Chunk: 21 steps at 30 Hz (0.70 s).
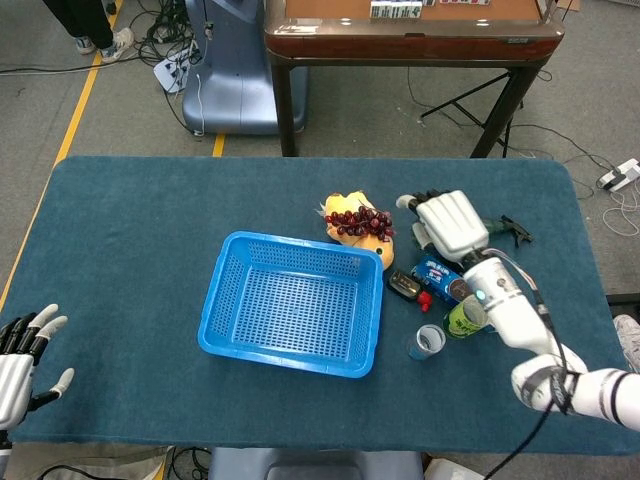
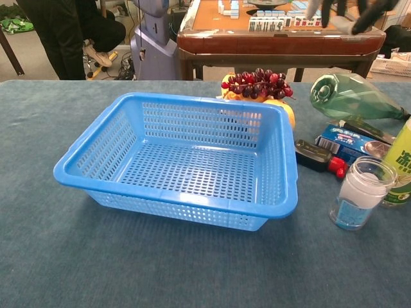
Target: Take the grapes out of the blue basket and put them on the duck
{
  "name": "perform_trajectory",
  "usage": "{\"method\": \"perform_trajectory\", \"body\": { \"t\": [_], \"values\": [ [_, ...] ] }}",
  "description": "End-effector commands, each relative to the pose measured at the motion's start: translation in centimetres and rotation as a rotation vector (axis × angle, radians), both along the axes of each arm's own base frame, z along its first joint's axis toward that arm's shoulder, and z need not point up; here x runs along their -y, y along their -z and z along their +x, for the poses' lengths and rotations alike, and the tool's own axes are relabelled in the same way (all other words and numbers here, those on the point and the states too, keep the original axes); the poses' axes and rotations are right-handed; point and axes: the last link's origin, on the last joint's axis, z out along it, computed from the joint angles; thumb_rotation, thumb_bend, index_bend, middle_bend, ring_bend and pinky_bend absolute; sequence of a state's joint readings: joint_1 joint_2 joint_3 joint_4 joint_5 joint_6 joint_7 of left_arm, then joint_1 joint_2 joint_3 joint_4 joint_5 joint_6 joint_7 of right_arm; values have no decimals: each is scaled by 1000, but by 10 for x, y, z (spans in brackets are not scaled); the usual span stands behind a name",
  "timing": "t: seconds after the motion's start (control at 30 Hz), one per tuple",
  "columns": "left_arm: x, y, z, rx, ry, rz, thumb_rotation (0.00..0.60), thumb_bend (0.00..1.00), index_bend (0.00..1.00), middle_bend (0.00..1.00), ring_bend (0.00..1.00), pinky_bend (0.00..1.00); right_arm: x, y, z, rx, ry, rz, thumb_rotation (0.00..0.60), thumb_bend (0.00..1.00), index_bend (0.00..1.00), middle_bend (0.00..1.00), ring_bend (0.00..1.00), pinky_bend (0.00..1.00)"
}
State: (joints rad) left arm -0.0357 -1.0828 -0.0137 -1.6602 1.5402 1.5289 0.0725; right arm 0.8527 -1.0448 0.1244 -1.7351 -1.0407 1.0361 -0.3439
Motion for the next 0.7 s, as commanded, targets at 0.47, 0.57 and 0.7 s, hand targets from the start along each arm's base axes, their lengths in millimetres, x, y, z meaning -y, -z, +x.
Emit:
{"method": "perform_trajectory", "body": {
  "t": [0.47,0.57,0.7],
  "values": [
    [-10,-1,7,-13,25,-4,600,307,209,94,75,54,-152,-66,-140,88,154,-232,600,518,327,413,408,491],
    [-12,-1,10,-16,35,-6,600,307,209,94,75,54,-179,-71,-154,95,186,-268,600,517,328,413,408,501],
    [-14,1,15,-15,46,-12,600,307,209,94,75,54,-205,-70,-166,111,218,-285,600,517,334,415,409,501]
  ]
}}
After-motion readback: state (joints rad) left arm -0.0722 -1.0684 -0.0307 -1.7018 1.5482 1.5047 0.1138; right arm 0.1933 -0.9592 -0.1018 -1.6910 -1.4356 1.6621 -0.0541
